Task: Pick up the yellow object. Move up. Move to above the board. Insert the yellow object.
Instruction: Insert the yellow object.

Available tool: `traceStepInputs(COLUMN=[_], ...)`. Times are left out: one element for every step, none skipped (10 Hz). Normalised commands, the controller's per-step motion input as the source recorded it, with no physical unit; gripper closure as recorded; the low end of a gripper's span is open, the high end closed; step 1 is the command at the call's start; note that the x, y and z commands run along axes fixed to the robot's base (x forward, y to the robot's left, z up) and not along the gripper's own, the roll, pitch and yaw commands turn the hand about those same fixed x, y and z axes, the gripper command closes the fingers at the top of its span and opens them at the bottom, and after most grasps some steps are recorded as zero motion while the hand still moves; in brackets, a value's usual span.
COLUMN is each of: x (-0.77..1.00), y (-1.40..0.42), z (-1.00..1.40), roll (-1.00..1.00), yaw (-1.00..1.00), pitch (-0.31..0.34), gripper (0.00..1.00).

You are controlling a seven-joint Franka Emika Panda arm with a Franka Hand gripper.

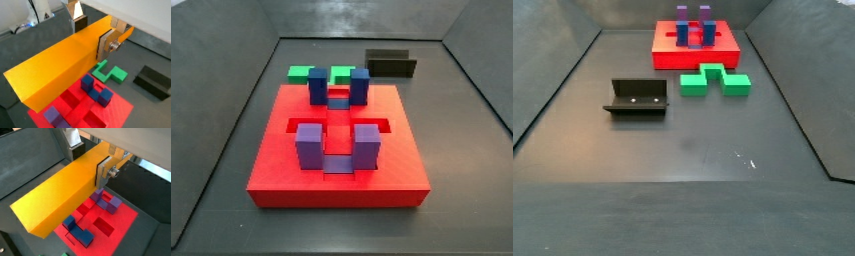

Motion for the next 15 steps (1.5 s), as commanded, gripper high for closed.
traceStepInputs(x=[0.42,0.41,0.33,0.18,0.14,0.1,0.05,0.0,0.0,0.0,0.0,0.0,0.05,0.04,0.0], y=[-0.35,-0.31,-0.14,0.0,0.0,0.02,0.08,0.06,0.05,-0.05,-0.06,0.0,0.0,0.0,0.0], z=[-0.67,-0.63,-0.75,-0.87,-0.92,-0.9,-0.8,-0.5,-0.47,-0.14,-0.15,-0.27,-0.23,-0.21,-0.19], roll=[0.23,0.26,0.22,0.09,0.0,0.0,-0.05,-0.11,-0.08,0.08,0.03,0.07,0.15,0.14,0.06], yaw=[0.07,0.06,0.06,0.0,0.0,0.0,0.0,0.0,0.0,0.0,0.0,0.0,0.0,0.0,0.0], pitch=[-0.149,-0.13,-0.08,-0.129,-0.15,-0.146,-0.12,-0.049,-0.059,0.0,0.0,0.0,0.026,0.02,0.0], gripper=[1.0,1.0,1.0,1.0,1.0,1.0,1.0,1.0,1.0,1.0,1.0,1.0,1.0,1.0,1.0])
